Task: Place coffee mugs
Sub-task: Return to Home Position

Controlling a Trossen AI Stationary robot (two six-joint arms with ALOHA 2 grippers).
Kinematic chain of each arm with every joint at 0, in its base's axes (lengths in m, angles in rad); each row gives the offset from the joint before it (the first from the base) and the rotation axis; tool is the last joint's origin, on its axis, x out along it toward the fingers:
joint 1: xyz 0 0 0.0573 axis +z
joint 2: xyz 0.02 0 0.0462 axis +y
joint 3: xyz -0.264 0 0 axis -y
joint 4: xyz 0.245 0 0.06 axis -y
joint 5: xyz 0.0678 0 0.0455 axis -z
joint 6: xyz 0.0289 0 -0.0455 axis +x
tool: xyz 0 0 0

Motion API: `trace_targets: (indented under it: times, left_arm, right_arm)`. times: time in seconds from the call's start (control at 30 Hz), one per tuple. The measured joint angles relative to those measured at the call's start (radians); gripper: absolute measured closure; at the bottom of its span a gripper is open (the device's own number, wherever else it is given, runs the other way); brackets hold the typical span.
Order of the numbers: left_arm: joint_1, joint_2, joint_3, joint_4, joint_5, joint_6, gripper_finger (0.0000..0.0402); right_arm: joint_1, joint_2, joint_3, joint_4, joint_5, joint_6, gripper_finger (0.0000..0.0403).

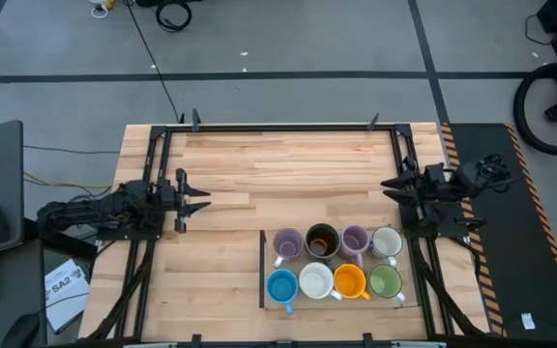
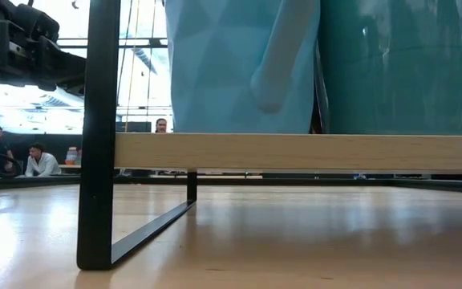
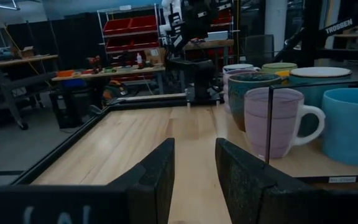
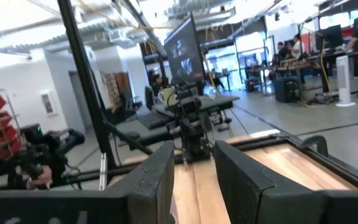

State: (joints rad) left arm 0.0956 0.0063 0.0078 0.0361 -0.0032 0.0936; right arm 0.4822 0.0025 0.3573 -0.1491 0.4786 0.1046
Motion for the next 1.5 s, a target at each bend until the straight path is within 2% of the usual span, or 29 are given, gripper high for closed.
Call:
trace_targets:
  times: [0.57,0.77,1.1,1.5]
  left_arm:
    - [0.0,0.0,0.0,0.0,0.0,-0.001,0.0279]
    - [0.0,0.0,-0.001,-0.001,0.0,-0.002,0.0279]
    - [0.0,0.0,-0.001,0.0,0.0,-0.002,0.0279]
    - [0.0,0.0,-0.001,-0.002,0.0,-0.002,0.0279]
  right_arm:
    - [-0.1,0.0,-0.25,0.272,-0.009,-0.027,0.0281]
    - [-0.175,0.0,-0.29,0.336,-0.135,-0.079,0.0281]
    - [-0.323,0.0,-0.352,0.332,-0.27,-0.104,0.0281]
    - [-0.382,0.004,-0.351,0.227,-0.292,-0.106,0.0281]
